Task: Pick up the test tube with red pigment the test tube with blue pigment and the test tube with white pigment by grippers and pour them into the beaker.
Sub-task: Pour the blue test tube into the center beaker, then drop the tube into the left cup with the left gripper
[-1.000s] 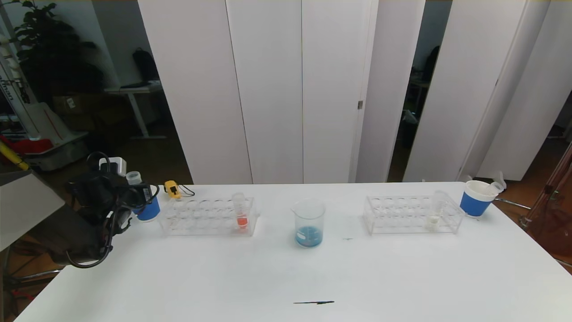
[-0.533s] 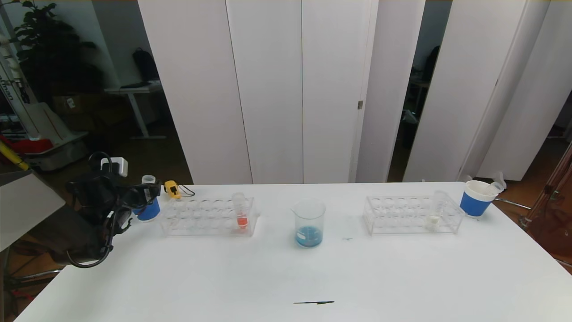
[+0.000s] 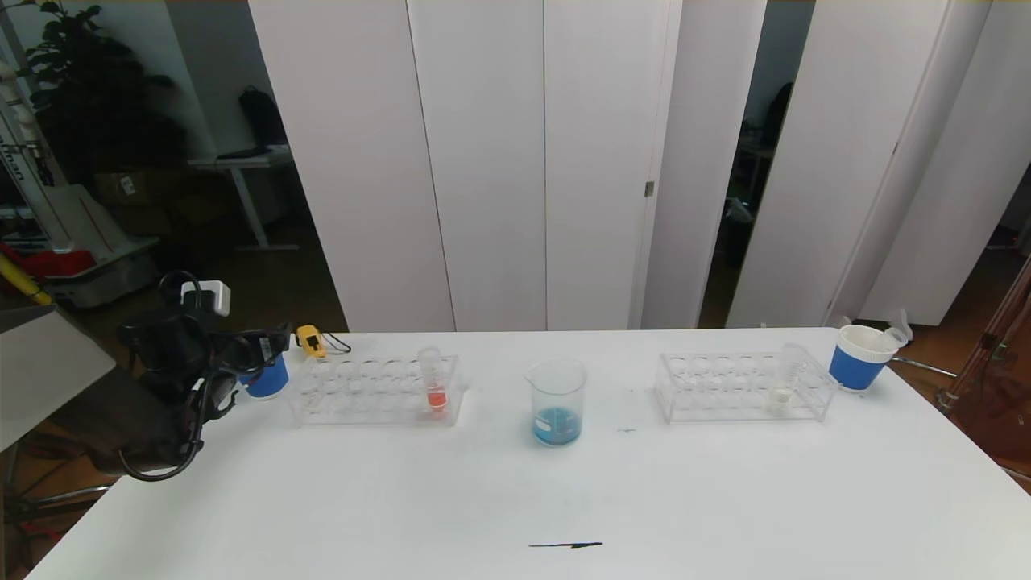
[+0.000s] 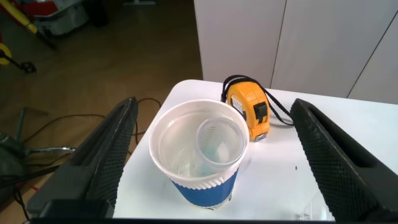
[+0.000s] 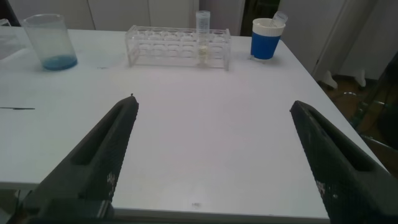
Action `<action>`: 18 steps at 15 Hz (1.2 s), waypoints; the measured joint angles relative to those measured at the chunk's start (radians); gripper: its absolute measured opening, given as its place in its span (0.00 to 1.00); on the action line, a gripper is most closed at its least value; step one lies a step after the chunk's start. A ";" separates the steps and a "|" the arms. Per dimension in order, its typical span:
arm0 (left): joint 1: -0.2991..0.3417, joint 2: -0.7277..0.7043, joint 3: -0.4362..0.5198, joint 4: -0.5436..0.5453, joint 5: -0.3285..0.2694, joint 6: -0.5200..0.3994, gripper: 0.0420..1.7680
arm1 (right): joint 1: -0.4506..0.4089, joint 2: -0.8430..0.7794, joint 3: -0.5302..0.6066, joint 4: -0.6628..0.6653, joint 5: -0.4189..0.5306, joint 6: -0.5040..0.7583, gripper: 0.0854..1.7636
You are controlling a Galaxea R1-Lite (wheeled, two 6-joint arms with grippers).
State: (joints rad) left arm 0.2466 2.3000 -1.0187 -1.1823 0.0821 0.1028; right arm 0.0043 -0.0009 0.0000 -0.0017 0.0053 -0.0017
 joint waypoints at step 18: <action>-0.014 -0.625 0.408 0.224 -0.130 0.028 0.99 | 0.000 0.000 0.000 0.000 0.000 0.000 0.99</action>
State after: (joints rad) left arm 0.2328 1.6747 -0.6109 -0.9579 -0.0474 0.1306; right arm 0.0043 -0.0009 0.0000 -0.0017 0.0057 -0.0013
